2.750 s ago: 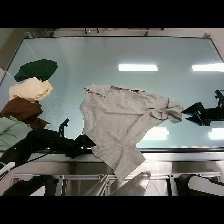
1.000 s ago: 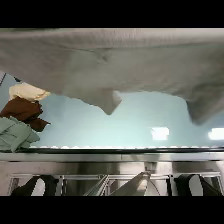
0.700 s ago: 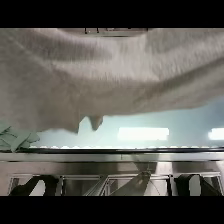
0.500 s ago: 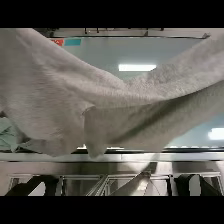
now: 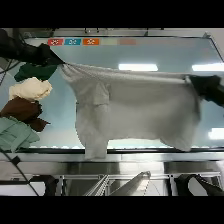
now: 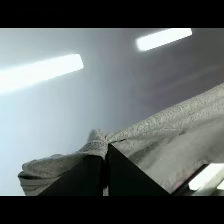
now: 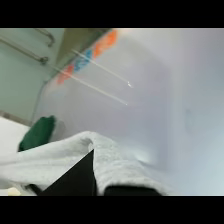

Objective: Fold the shirts.

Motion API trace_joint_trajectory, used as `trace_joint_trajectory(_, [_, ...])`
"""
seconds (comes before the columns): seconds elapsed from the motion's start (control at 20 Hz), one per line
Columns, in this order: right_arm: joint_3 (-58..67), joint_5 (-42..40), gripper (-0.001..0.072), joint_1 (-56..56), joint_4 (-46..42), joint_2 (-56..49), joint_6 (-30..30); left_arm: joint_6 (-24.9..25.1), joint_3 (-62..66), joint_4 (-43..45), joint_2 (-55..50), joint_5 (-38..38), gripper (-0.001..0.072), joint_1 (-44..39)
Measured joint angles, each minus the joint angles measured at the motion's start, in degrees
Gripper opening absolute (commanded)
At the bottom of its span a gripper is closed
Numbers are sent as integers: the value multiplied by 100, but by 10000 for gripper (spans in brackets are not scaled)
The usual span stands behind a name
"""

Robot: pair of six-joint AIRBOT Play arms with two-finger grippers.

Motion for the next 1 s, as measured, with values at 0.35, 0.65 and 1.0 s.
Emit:
trace_joint_trajectory(0.35, [1095, -131, 403, 101, 813, -2684, -1366, 125, 1110, -662, -1926, -345, 716, 372])
trace_joint_trajectory(0.65, [1720, 1172, 506, -1097, -2535, -2616, 264, -186, 739, -723, -1751, 1056, 715, 807])
trace_joint_trajectory(1.0, [918, 2243, 505, -1665, -4878, -2533, 654, 37, -2385, 114, -450, 1161, 715, 1075])
